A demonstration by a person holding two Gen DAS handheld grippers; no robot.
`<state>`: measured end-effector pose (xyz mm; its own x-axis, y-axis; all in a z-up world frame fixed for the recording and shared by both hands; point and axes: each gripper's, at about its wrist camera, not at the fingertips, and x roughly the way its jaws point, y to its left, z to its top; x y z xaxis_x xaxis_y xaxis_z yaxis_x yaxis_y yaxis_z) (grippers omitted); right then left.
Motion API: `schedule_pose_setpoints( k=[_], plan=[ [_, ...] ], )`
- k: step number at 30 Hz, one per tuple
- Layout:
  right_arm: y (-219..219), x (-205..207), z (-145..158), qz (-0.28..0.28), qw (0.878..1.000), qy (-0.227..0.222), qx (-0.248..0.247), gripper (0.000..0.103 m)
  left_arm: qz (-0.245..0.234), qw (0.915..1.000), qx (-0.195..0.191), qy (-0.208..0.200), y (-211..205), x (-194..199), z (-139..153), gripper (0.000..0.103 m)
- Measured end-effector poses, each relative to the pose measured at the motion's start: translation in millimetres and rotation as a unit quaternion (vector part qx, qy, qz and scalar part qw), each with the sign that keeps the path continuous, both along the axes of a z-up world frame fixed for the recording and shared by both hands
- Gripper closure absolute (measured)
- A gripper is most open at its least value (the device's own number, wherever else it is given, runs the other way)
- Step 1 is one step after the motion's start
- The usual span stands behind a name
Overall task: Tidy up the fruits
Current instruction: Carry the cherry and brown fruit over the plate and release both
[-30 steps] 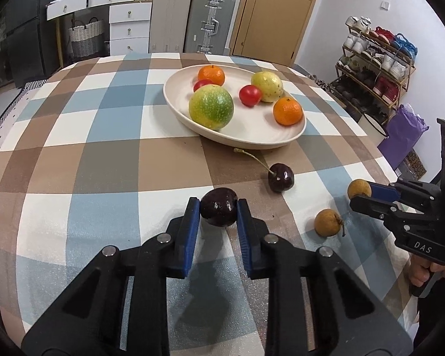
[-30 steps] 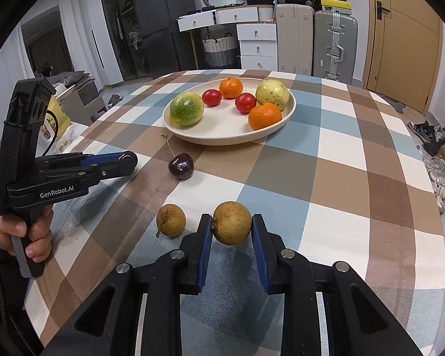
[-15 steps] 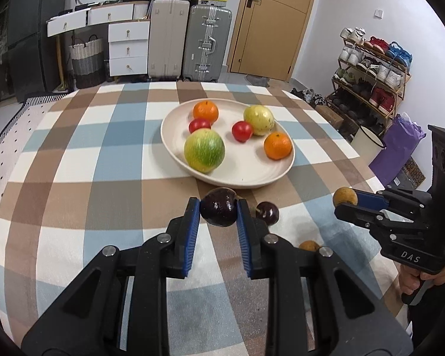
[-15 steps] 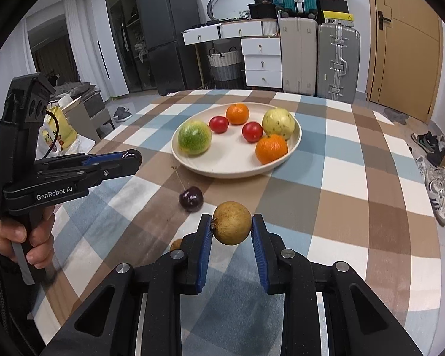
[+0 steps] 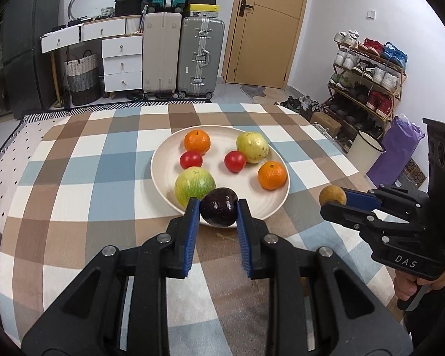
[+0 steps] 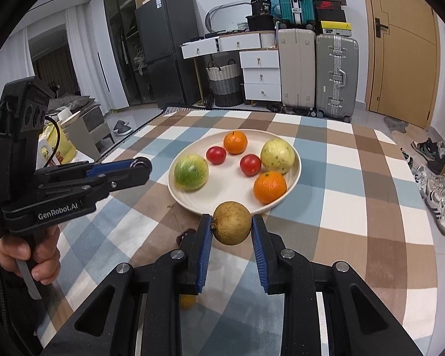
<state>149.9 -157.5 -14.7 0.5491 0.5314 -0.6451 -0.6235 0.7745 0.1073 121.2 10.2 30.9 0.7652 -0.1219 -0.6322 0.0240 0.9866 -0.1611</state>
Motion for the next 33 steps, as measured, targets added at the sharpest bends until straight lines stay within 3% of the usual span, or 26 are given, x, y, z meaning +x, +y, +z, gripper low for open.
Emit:
schedule_pose_setpoints(
  k=[11, 33],
  plan=[
    [9.6, 19.5, 7.7, -0.009, 1.000, -0.009, 0.025, 0.076, -0.005, 0.9999, 0.010, -0.008, -12.0, 27.7, 3.6, 0.081],
    [33.6, 50.4, -25.7, -0.010, 0.999, 0.004, 0.046, 0.076, 0.000, 0.9999, 0.016, 0.001, -10.7, 55.6, -36.7, 0.081]
  ],
)
